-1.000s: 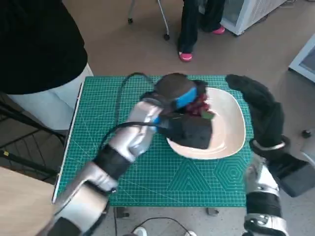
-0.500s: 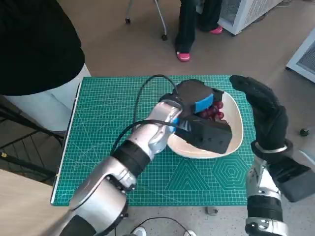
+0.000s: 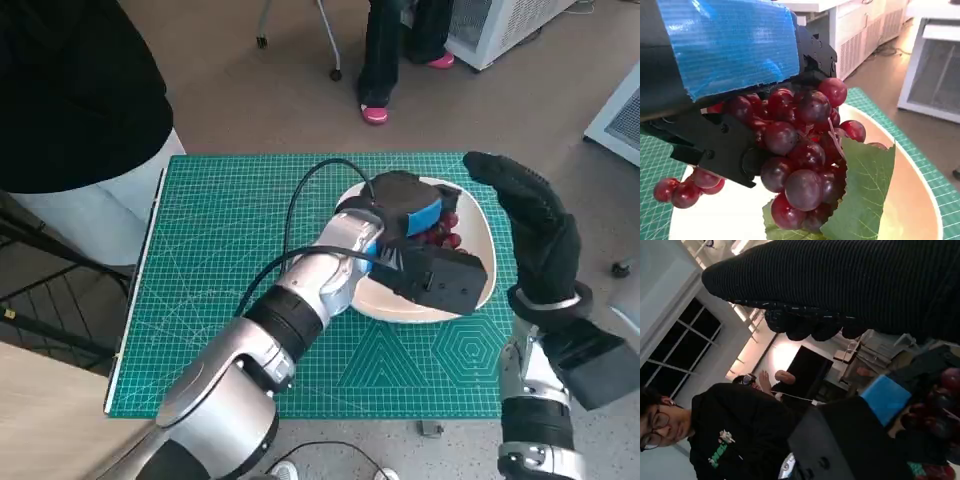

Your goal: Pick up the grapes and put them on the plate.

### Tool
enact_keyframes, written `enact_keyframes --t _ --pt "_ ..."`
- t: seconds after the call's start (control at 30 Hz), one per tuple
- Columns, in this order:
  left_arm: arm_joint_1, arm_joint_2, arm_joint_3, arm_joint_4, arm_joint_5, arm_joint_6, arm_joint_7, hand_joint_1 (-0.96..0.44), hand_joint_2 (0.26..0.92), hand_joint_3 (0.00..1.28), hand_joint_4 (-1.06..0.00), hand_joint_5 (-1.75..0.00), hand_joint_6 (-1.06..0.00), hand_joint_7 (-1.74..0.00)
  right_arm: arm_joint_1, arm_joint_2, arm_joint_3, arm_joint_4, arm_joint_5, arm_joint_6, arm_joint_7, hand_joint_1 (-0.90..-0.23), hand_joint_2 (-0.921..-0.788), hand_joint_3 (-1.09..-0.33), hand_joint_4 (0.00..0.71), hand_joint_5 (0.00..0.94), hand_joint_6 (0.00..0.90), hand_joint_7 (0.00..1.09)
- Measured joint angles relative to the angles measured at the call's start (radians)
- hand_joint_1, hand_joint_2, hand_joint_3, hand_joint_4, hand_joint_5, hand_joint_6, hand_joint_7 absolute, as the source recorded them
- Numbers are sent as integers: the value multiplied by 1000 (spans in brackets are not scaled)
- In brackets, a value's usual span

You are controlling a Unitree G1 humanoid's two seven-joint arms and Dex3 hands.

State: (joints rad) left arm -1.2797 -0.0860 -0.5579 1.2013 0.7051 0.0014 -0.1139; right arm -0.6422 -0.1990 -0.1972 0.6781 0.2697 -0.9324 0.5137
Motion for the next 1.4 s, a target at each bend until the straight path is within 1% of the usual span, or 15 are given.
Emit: enact_keyframes --t 0.13,0.17,0.2,0.27,0.3,0.33,0.37,0.4,0.47,0.5,0.57,0.63,0.7,1.03,1.4 --pt "0 1 6 4 -8 -1 -1 1 921 287 -404 -1450 -407 -1423 0 0 1 0 0 0 -2 -519 -921 -524 349 3 320 1" --pt "0 2 13 5 -18 -2 -7 -37 919 254 -420 -1388 -401 -1311 0 0 2 0 0 0 -2 -518 -921 -524 349 3 320 1" --pt "-1 3 21 6 -29 -2 -17 -99 918 212 -434 -1298 -387 -1122 0 0 2 0 0 0 -2 -516 -921 -524 349 2 320 1" --pt "-5 4 40 12 -57 -1 -57 -264 916 126 -446 -1105 -343 -648 0 0 3 0 0 0 -3 -514 -921 -525 349 2 320 1" --pt "-9 3 47 18 -68 2 -81 -333 918 100 -448 -1024 -336 -453 0 0 3 0 0 0 -3 -514 -921 -524 349 2 320 1" --pt "-14 3 52 25 -76 4 -104 -384 919 87 -447 -967 -330 -331 0 0 3 1 1 0 -3 -515 -921 -524 349 2 319 1" --pt "-18 3 55 31 -83 6 -124 -437 919 81 -436 -863 -321 -225 0 0 3 1 1 0 -2 -517 -921 -524 349 2 319 1" --pt "-20 3 57 36 -87 7 -138 -483 920 85 -406 -716 -309 -156 0 0 3 2 1 0 -2 -519 -921 -523 349 2 320 1" --pt "-22 3 57 41 -89 7 -153 -549 920 99 -330 -414 -286 -79 0 0 3 3 2 0 -2 -524 -921 -522 350 2 320 1" --pt "-22 4 56 42 -88 6 -155 -575 921 108 -287 -289 -276 -55 0 0 4 3 2 0 -2 -526 -921 -522 350 2 320 1" --pt "-22 6 51 43 -85 -2 -154 -614 921 129 -225 -140 -260 -26 0 0 4 5 2 0 -2 -529 -921 -521 350 2 320 1" --pt "-22 9 46 43 -81 -13 -151 -642 921 149 -181 -64 -246 -12 0 0 4 7 3 0 -2 -532 -921 -521 349 1 320 1" --pt "-22 11 41 43 -77 -20 -148 -659 921 168 -151 -29 -231 -5 0 0 4 10 3 0 -1 -534 -921 -521 349 1 319 1" --pt "-22 14 36 43 -79 -27 -147 -680 921 216 -74 0 -169 0 0 0 5 19 6 0 2 -533 -921 -521 350 1 320 1" --pt "-17 37 71 36 -112 -80 -119 -663 921 215 -63 -1 -151 -2 -1 0 5 32 6 0 6 -531 -921 -519 350 1 321 2"
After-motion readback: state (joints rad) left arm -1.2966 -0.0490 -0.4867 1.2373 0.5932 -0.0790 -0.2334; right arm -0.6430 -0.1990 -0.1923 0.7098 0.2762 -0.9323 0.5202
